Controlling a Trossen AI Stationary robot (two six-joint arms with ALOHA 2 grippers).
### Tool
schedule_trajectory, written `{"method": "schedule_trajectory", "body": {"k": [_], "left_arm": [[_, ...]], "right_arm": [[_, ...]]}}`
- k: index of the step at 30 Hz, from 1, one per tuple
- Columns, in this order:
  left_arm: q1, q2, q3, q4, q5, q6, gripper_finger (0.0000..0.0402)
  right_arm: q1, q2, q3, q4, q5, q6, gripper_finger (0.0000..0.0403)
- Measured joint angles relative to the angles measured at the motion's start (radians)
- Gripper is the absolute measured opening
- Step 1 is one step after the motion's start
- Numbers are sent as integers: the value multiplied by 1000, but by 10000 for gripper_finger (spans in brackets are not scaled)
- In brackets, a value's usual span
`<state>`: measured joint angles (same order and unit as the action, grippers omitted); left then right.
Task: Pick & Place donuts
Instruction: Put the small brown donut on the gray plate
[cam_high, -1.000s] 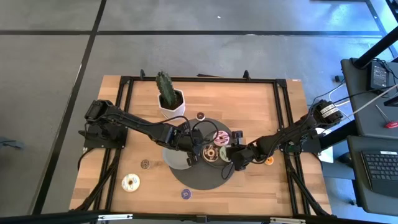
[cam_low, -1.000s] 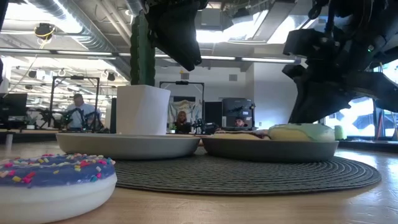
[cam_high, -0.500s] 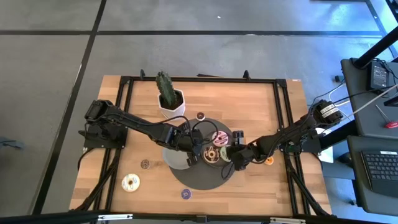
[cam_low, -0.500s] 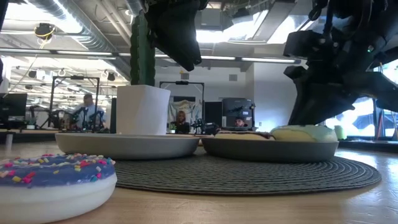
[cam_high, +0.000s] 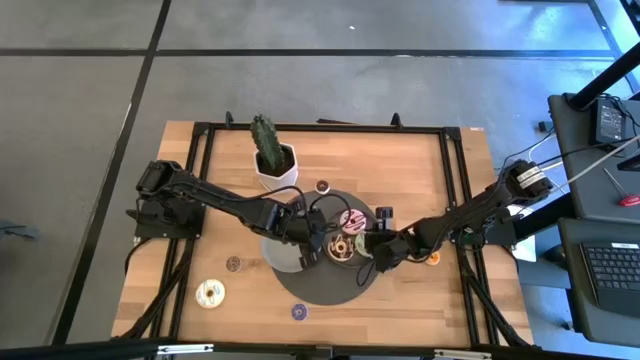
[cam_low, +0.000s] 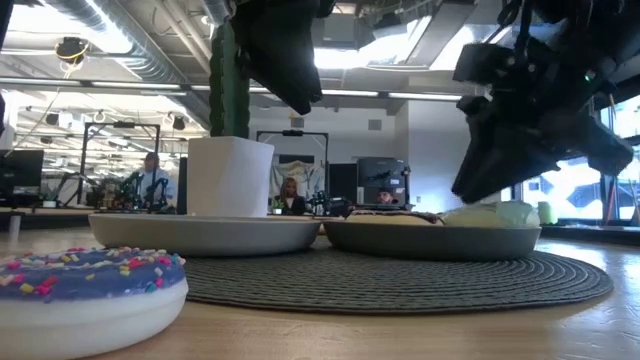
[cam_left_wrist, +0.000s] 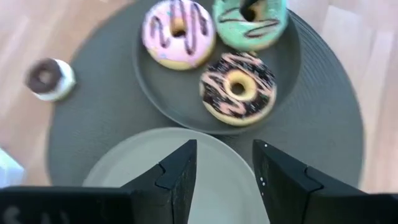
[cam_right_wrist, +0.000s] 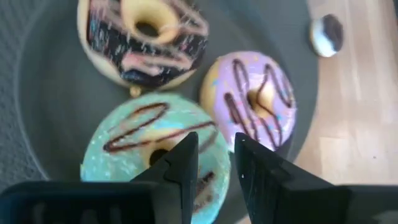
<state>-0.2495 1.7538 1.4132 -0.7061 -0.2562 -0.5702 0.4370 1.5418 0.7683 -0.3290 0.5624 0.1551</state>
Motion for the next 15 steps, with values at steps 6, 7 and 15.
{"method": "schedule_trajectory", "body": {"k": [6, 7, 15], "left_arm": [[-40, 0, 0, -14, 72, -45, 150], [-51, 0, 0, -18, 75, -59, 151], [-139, 0, 0, -22, 79, -84, 148]], "right_arm": [[58, -98, 3, -37, -14, 78, 108], [74, -117, 3, -41, -14, 96, 108], [157, -185, 3, -65, -22, 206, 108]]}}
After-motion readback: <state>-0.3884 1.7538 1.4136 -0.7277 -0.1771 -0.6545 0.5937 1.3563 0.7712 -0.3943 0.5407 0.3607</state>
